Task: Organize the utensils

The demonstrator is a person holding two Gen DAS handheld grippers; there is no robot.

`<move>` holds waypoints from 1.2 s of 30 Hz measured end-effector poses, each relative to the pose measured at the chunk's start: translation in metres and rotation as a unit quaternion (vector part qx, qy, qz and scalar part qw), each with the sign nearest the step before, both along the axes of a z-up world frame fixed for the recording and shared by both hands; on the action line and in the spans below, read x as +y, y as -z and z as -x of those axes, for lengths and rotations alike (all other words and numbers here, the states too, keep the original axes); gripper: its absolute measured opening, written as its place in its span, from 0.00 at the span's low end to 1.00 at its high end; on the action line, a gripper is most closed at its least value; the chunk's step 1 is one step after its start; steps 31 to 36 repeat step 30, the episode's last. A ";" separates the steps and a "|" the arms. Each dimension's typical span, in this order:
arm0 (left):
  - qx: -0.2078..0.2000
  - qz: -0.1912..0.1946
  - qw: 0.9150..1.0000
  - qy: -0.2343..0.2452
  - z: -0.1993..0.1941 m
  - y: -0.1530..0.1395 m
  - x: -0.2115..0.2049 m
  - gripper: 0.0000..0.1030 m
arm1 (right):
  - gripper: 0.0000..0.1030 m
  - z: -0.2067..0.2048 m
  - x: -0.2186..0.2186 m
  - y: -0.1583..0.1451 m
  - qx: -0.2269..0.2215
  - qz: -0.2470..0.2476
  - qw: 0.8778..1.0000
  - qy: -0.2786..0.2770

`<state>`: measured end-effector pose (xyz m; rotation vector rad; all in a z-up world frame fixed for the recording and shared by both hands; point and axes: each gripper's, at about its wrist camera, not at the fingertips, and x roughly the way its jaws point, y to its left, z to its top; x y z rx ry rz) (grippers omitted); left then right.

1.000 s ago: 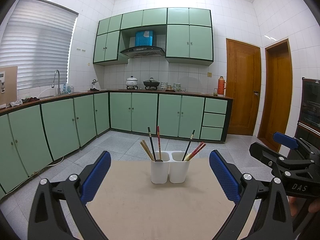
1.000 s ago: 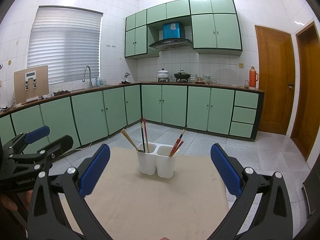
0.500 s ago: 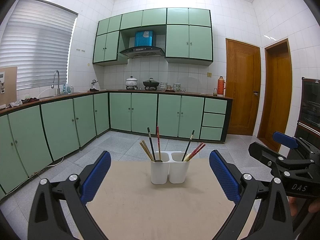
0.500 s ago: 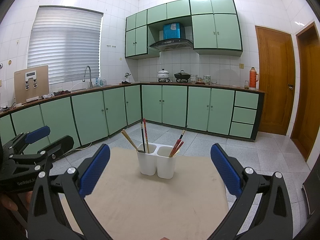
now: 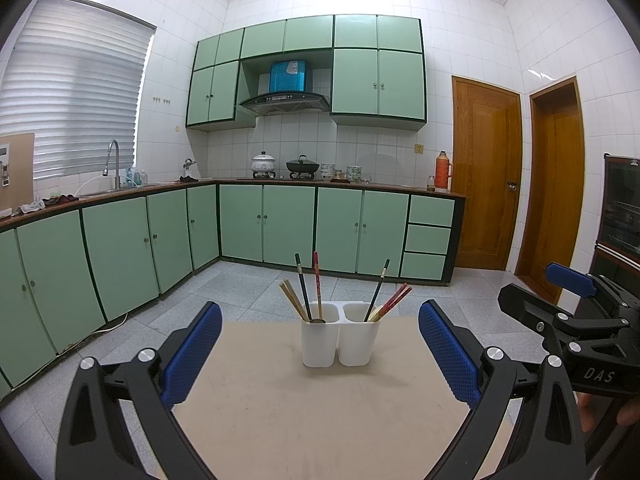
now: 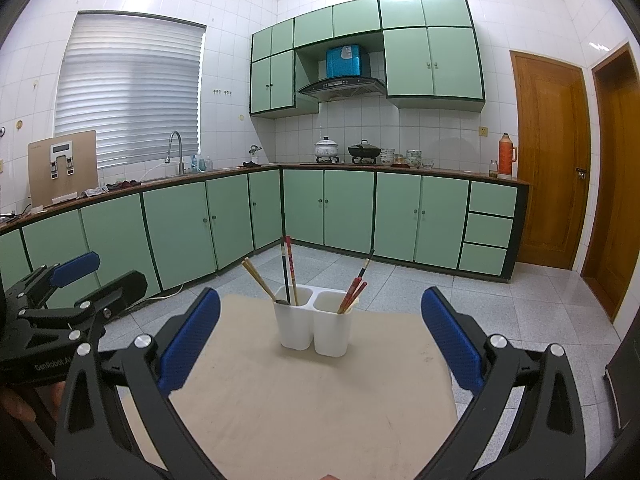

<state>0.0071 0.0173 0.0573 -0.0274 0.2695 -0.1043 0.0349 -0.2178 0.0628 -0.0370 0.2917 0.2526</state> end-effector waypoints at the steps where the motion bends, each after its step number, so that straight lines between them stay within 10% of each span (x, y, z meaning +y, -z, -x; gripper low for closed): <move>1: 0.000 0.000 1.000 0.000 0.000 0.000 0.000 0.94 | 0.95 0.000 0.000 0.000 0.000 0.000 1.000 0.000; 36: 0.009 0.003 1.000 -0.003 -0.004 0.009 0.005 0.94 | 0.95 -0.008 -0.001 0.008 0.010 -0.002 1.000 0.002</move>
